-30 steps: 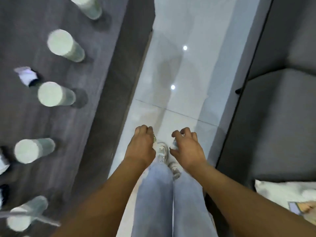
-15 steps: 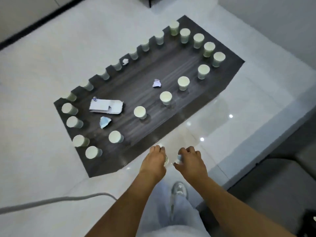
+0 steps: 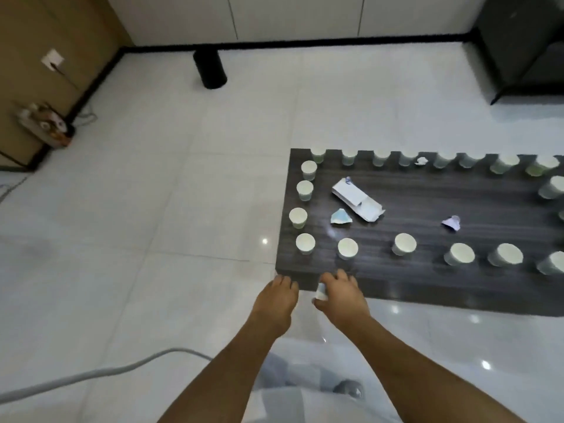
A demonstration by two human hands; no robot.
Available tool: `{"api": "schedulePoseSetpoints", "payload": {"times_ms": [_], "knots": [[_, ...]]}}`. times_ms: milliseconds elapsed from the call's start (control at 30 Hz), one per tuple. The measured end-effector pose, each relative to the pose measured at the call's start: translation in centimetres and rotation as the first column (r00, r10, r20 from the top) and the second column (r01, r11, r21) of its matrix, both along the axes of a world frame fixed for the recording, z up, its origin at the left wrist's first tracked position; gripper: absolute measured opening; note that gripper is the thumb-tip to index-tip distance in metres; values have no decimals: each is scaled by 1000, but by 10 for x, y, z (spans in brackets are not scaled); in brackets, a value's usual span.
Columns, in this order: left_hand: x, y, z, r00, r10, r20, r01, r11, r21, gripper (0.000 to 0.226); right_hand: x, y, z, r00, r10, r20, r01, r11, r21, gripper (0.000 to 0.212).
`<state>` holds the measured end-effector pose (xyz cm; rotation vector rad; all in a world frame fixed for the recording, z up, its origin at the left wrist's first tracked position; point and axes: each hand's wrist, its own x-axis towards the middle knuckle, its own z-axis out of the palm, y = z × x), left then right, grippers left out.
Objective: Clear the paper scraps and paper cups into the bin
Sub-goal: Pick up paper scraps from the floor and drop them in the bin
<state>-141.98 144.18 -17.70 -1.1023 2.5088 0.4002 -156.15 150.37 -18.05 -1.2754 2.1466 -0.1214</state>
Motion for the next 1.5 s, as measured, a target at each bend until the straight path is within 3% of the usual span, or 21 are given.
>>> {"api": "schedulePoseSetpoints", "payload": {"times_ms": [233, 567, 800, 1500], "knots": [[119, -93, 4, 992, 109, -68, -109, 994, 4, 42, 111, -115, 10, 991, 123, 55, -125, 992, 29, 44], [222, -232, 10, 954, 276, -117, -273, 961, 44, 50, 198, -259, 15, 980, 184, 70, -185, 983, 15, 44], [218, -352, 9, 924, 336, -180, -334, 942, 42, 47, 180, -379, 5, 973, 228, 44, -230, 973, 36, 43], [128, -868, 17, 881, 426, -206, -418, 905, 83, 48, 77, -886, 3, 978, 206, 42, -204, 978, -31, 40]]}}
